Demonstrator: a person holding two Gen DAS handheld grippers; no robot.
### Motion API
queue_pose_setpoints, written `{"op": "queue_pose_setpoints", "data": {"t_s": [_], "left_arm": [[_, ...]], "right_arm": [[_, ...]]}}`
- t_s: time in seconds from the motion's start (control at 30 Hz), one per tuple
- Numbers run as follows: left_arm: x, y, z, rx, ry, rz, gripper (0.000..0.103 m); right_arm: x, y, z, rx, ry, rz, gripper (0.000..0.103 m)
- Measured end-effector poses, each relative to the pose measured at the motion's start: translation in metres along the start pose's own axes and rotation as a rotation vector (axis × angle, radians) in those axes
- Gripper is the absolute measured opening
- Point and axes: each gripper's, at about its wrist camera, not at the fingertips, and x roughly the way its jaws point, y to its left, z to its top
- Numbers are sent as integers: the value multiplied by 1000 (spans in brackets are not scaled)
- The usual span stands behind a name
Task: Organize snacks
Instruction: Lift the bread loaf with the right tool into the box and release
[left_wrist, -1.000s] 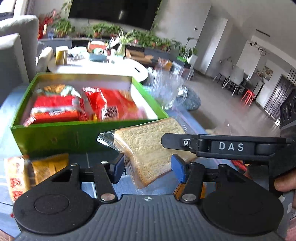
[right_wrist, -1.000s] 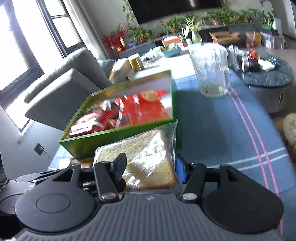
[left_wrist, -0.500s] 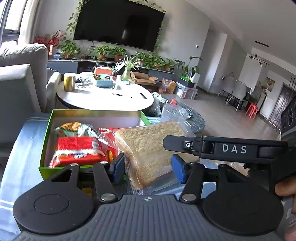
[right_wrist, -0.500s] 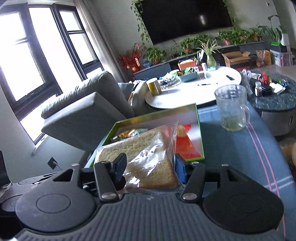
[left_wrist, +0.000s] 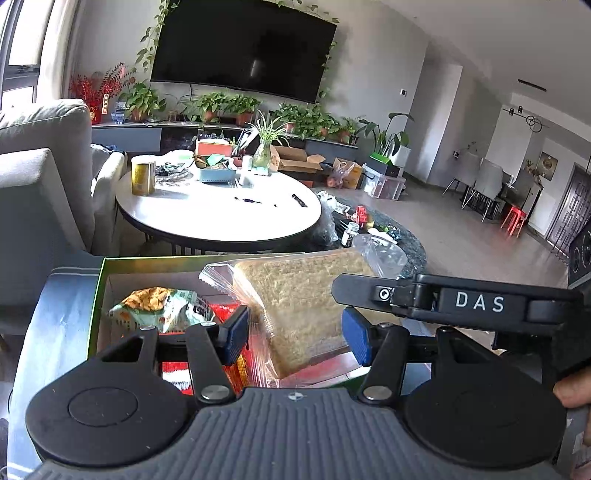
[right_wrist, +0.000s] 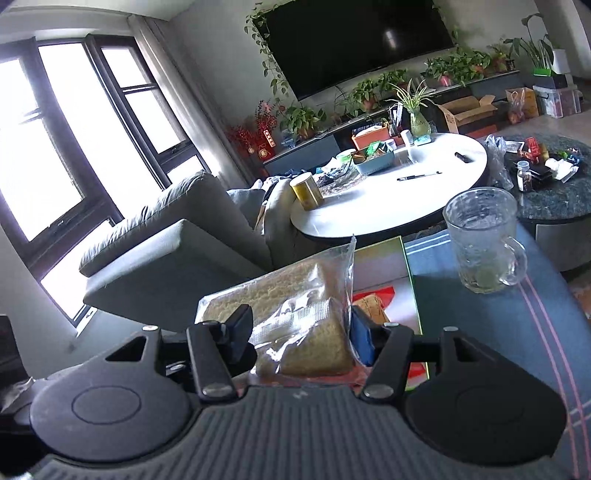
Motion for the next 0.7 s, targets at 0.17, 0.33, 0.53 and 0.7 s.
{"op": "queue_pose_setpoints", "data": {"t_s": [0.17, 0.33, 0.53, 0.7], "left_arm": [[19, 2, 4, 18, 12, 17, 52], [41, 8, 10, 24, 35, 29, 52], [72, 20, 14, 0, 79, 27, 53], [99, 29, 15, 2, 102, 30, 53]], "right_arm": [[12, -6, 6, 13, 8, -5, 36], [28, -15, 11, 25, 22, -15, 37], [53, -23, 17, 39, 51, -38, 37], [73, -35, 19, 64, 74, -53, 37]]}}
